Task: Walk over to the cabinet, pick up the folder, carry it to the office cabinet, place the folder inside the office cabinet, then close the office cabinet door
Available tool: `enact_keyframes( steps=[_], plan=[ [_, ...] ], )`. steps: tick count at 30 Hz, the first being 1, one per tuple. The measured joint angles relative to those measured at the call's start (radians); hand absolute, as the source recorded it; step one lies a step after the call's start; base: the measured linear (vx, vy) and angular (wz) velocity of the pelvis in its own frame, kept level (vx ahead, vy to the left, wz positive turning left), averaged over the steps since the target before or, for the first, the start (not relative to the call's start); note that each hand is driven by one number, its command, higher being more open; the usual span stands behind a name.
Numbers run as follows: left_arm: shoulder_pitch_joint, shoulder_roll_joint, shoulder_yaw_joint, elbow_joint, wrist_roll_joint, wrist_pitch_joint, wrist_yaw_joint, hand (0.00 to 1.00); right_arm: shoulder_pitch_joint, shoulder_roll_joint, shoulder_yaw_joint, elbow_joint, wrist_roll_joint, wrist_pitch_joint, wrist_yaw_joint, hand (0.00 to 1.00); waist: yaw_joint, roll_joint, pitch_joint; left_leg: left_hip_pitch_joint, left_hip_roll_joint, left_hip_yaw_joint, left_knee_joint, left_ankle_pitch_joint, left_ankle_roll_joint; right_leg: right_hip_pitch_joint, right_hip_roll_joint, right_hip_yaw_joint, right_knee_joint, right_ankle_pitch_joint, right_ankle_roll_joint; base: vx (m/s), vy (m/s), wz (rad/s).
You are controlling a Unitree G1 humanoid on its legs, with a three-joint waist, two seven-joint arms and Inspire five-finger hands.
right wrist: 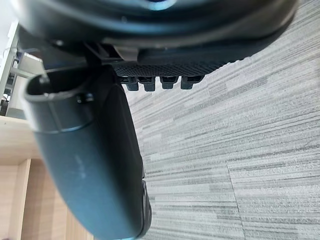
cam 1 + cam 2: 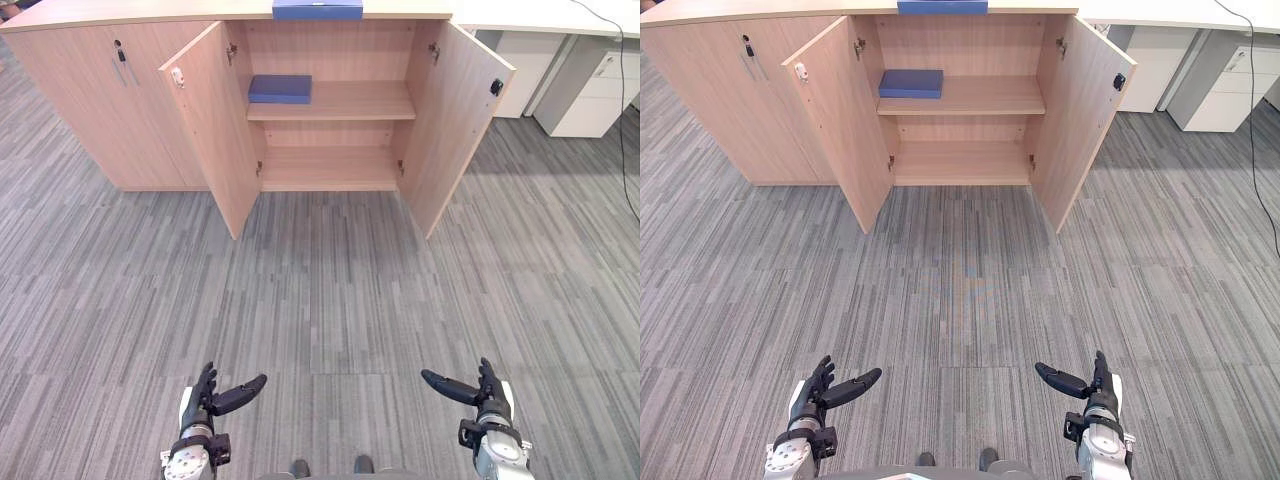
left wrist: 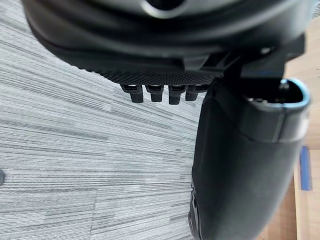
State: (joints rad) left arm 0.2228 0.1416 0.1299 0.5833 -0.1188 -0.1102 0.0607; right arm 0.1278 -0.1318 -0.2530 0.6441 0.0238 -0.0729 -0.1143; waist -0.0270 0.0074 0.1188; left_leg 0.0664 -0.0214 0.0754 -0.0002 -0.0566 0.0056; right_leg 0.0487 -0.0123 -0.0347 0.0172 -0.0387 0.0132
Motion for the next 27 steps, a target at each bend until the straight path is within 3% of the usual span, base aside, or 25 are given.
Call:
enact_keyframes(
  steps=[4,13,19,21,23,25,27],
  plan=[
    [0.027,0.0,-0.002,-0.015,0.001,0.0,-0.022,1.0,0.014,-0.021,0.041,-0.024,-0.025,0.0,0.025,1.0,-0.016,0.0,0.006,0.0,0.0,0.0,0.0,0.0,0.0,0.0,0.0,0.001,0.0,0.0,0.0,-0.01,-0.004,0.0],
    [0.081,0.005,-0.005,-0.087,0.001,0.001,-0.024,1.0,0.042,-0.057,0.07,-0.07,-0.056,0.0,0.031,1.0,-0.015,0.01,0.011,-0.029,-0.001,0.002,0.009,0.001,0.005,-0.026,-0.001,-0.004,0.001,0.001,0.001,-0.01,-0.005,0.01],
    [0.078,0.006,0.001,-0.11,-0.011,0.003,-0.018,1.0,0.015,-0.072,0.063,-0.068,-0.056,0.0,0.017,1.0,-0.006,0.027,0.027,-0.137,0.003,0.017,0.138,-0.083,0.018,-0.081,-0.004,0.001,0.013,-0.008,0.02,0.05,0.022,-0.06],
    [0.072,0.006,0.001,-0.113,-0.011,0.006,-0.017,1.0,-0.002,-0.073,0.055,-0.055,-0.056,0.002,0.0,1.0,-0.004,0.036,0.042,-0.164,0.004,0.022,0.199,-0.136,0.024,-0.132,-0.01,0.005,0.124,-0.073,0.052,0.07,0.052,-0.12],
    [0.06,0.006,0.001,-0.12,-0.023,0.007,-0.013,1.0,-0.004,-0.073,0.041,-0.042,-0.055,0.013,-0.007,1.0,-0.004,0.045,0.064,-0.154,0.001,0.018,0.228,-0.178,0.045,-0.23,-0.03,-0.034,0.369,-0.133,0.078,0.12,0.094,-0.05],
    [0.047,0.016,-0.001,-0.129,-0.027,0.008,-0.002,1.0,0.003,-0.066,0.042,-0.041,-0.054,0.022,-0.009,1.0,-0.014,0.042,0.088,-0.114,-0.002,0.008,0.221,-0.187,0.064,-0.327,-0.054,-0.078,0.591,-0.166,0.07,0.22,0.083,0.08],
    [0.043,0.019,-0.002,-0.131,-0.031,0.01,0.017,1.0,0.007,-0.064,0.042,-0.04,-0.054,0.027,-0.012,1.0,-0.015,0.046,0.099,-0.07,-0.003,0.003,0.2,-0.203,0.068,-0.37,-0.066,-0.116,0.6,-0.21,0.045,0.3,0.039,0.05]
  ],
)
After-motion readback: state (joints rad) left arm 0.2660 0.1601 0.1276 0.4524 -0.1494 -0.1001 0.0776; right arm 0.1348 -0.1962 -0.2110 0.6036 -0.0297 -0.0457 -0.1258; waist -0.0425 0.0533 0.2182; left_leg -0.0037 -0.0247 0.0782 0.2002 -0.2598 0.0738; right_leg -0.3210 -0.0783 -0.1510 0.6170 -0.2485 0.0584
